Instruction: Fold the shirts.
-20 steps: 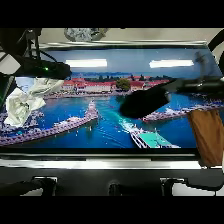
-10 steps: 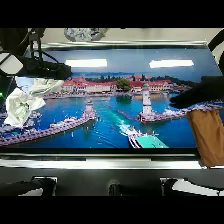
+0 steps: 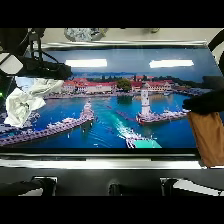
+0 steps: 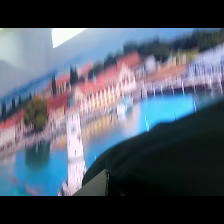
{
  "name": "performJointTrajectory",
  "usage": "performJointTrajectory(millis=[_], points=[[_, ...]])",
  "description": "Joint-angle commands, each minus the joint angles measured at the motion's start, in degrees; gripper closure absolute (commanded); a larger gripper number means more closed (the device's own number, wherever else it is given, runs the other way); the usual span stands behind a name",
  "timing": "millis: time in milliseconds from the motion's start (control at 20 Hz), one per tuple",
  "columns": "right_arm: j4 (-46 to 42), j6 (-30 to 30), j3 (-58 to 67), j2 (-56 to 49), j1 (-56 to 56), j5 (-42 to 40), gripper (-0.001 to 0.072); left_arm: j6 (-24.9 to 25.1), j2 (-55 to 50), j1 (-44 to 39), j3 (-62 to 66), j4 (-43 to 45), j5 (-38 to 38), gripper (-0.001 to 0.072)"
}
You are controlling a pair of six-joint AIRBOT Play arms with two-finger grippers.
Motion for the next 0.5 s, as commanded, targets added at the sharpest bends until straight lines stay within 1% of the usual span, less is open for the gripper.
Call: performJointTrajectory(millis=[0,150,200,300,350,450], points=[[-8.76,1.66,0.22,1.33,-4.74,10.99,0.0673,0.81,-0.02,0.02,0.00,0.00,0.00,0.0674],[-26.62,2.40,-0.24,1.73,-6.12,14.62,0.0672,0.81,-0.02,0.02,0.00,-0.02,-0.02,0.0674],[-29.99,2.45,-1.27,1.73,-6.03,14.82,0.0672,0.81,-0.02,0.02,0.00,-0.09,-0.04,0.0674],[-33.94,2.49,-4.98,1.86,-6.03,14.51,0.0672,0.79,-0.02,0.02,0.00,-0.20,-0.20,0.0674],[-35.17,2.49,-7.93,2.25,-6.03,13.92,0.0673,0.81,-0.02,0.02,0.00,-0.17,-0.22,0.0674],[-40.72,2.45,-14.45,3.67,-6.03,11.87,0.0672,0.81,-0.02,0.02,0.00,-0.20,-0.22,0.0674]])
